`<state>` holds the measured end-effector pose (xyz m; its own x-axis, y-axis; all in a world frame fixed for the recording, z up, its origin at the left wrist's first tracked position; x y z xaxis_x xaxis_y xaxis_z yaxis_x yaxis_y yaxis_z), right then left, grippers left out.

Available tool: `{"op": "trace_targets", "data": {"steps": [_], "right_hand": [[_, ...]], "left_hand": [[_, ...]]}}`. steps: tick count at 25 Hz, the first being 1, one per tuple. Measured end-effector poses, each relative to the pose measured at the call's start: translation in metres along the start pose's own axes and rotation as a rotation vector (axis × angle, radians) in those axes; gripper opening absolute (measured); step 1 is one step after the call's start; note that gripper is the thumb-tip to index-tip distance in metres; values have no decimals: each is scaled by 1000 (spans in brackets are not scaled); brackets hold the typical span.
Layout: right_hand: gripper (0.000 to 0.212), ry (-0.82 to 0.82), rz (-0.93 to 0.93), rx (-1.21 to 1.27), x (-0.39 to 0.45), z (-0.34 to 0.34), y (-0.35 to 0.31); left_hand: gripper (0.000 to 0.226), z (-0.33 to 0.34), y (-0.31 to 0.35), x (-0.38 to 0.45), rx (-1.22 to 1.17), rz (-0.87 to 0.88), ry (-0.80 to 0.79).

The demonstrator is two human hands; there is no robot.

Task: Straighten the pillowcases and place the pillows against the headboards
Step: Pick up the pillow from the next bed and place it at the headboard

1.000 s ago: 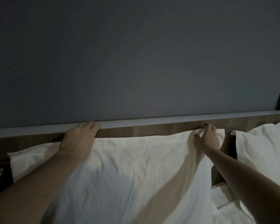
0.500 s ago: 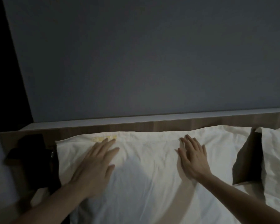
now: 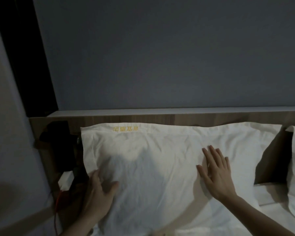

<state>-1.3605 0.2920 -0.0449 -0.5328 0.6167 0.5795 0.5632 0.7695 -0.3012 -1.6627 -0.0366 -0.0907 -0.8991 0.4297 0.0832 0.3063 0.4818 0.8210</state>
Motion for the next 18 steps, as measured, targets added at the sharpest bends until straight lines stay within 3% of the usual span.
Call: {"op": "trace_targets", "data": {"steps": [1, 3, 7, 10, 13, 16, 18], "right_hand": [[67, 12, 0, -3, 2, 0, 0], [57, 46, 18, 25, 12, -2, 1], [24, 150, 59, 171, 39, -13, -1], [31, 203, 95, 345, 45, -20, -3], [29, 194, 110, 335, 40, -18, -3], [28, 158, 134, 294, 41, -13, -2], [30, 154, 133, 298, 44, -14, -5]], "left_hand": [[62, 7, -3, 3, -25, -79, -46], [29, 8, 3, 10, -16, -79, -34], [37, -1, 29, 14, 53, 90, 13], [33, -9, 46, 10, -46, 130, 51], [20, -13, 35, 10, -131, 16, 69], [49, 5, 12, 3, 183, -53, -13], [38, 13, 21, 2, 376, 94, 13]]}}
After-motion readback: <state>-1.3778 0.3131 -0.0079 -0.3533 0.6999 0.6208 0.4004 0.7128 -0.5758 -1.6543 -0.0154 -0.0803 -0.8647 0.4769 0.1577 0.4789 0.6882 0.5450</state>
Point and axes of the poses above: each hand's wrist, its own x-axis towards the middle knuckle, its own z-axis out of the palm, y = z × x, the point moved 9 cm from there along x, towards the middle knuckle, and after that the axes turned 1 degree about -z, right-handed, at the moved point
